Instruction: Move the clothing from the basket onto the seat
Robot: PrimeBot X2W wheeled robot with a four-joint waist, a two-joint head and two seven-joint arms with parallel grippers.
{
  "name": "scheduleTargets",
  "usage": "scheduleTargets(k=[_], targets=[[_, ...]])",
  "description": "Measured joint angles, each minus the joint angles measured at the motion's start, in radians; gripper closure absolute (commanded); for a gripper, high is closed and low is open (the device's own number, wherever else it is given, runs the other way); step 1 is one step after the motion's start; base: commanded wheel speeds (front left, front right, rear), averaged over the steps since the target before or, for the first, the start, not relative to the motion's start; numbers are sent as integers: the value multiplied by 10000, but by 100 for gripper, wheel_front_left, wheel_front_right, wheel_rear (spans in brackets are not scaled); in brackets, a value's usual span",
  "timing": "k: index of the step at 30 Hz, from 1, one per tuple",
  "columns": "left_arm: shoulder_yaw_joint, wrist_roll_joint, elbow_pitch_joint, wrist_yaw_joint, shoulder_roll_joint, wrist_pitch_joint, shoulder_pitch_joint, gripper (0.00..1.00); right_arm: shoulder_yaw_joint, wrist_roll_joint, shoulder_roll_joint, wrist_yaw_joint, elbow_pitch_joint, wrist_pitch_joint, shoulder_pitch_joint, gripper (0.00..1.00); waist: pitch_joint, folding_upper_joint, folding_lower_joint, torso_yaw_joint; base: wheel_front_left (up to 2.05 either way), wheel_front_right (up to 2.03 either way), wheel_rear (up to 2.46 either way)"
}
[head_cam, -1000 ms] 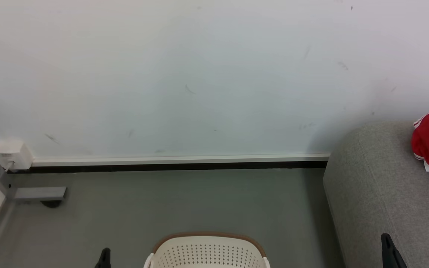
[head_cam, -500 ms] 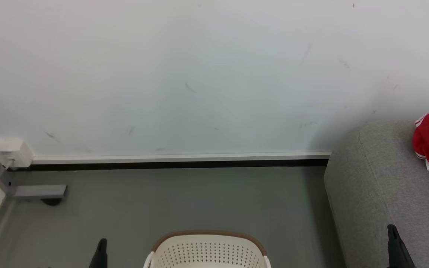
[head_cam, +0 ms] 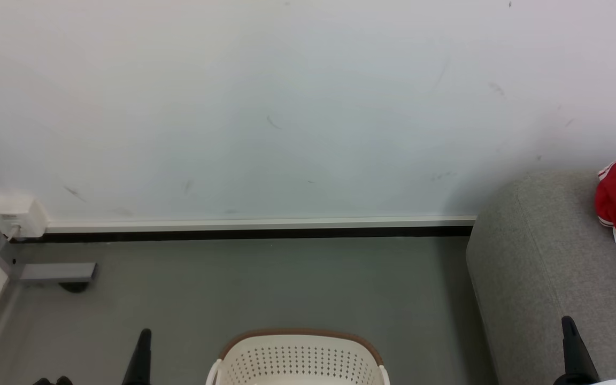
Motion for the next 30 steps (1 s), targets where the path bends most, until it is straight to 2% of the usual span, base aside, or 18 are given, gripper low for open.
scheduleTargets(k=[30], targets=[[368, -2842, -173, -171, -44, 790, -498, 100, -286, 3053, -6, 0, -84, 779, -438, 100, 162, 0, 0, 42, 0, 0, 0]])
